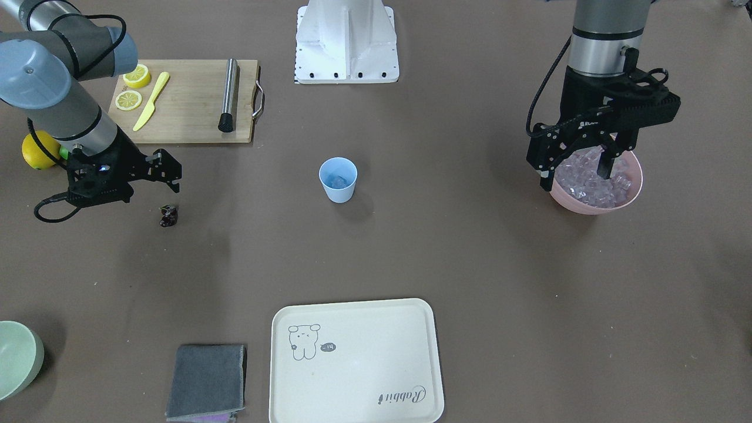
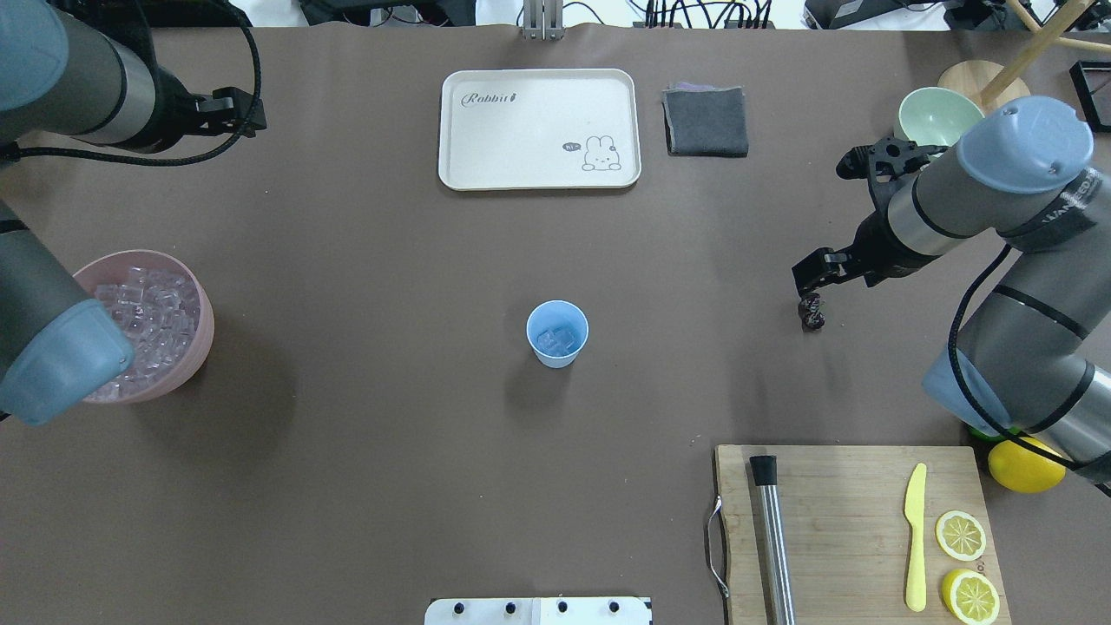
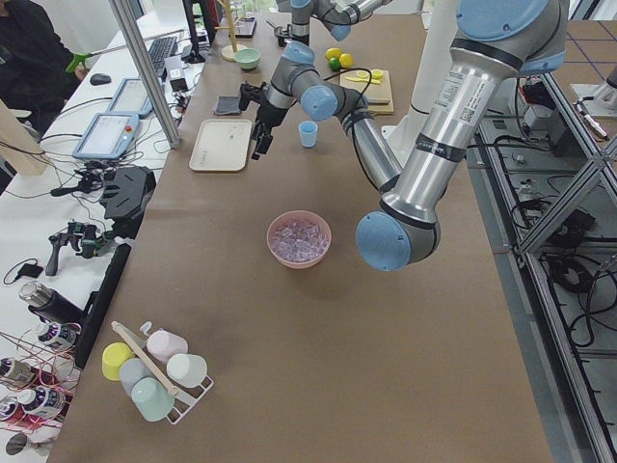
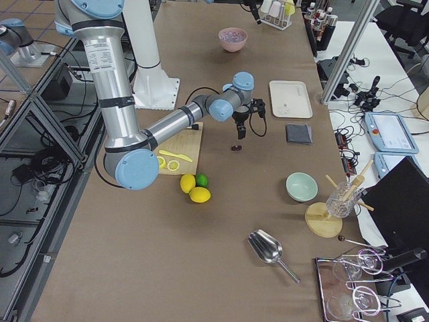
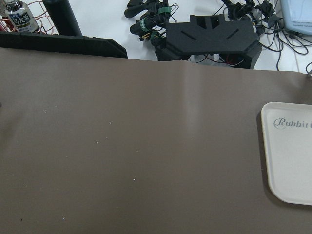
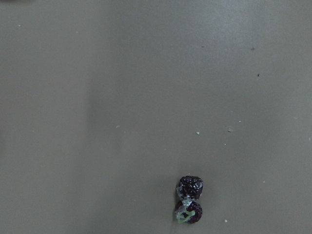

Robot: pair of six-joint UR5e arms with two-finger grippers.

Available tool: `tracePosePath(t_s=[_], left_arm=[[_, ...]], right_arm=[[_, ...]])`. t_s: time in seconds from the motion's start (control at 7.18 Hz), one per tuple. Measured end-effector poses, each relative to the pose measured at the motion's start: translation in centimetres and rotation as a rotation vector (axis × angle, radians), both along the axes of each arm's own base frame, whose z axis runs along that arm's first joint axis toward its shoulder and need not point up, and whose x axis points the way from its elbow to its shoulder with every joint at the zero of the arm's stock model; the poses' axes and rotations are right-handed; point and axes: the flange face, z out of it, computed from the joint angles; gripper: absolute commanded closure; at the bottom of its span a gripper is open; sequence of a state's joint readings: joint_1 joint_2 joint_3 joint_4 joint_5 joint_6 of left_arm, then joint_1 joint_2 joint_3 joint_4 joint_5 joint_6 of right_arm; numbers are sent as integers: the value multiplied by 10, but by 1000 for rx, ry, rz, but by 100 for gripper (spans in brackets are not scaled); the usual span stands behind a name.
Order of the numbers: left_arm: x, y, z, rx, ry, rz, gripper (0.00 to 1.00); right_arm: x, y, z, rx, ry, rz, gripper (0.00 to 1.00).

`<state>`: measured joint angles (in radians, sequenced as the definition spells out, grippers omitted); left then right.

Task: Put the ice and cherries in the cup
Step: 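Lower the right gripper onto the dark cherries and grasp them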

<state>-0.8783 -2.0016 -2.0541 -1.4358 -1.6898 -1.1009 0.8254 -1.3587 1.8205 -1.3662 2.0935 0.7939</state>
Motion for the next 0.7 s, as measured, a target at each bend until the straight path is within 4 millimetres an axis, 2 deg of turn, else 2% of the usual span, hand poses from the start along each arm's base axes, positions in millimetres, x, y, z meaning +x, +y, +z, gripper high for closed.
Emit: tracePosePath(t_s=[0.42, 0.7], left_arm=[[6, -3, 4, -23, 8, 20, 2], [8, -7, 7, -31, 4, 20, 2]], right_arm=[[-33, -4, 40, 26, 32, 4, 0], [-41, -4, 54, 31, 42, 5, 2]])
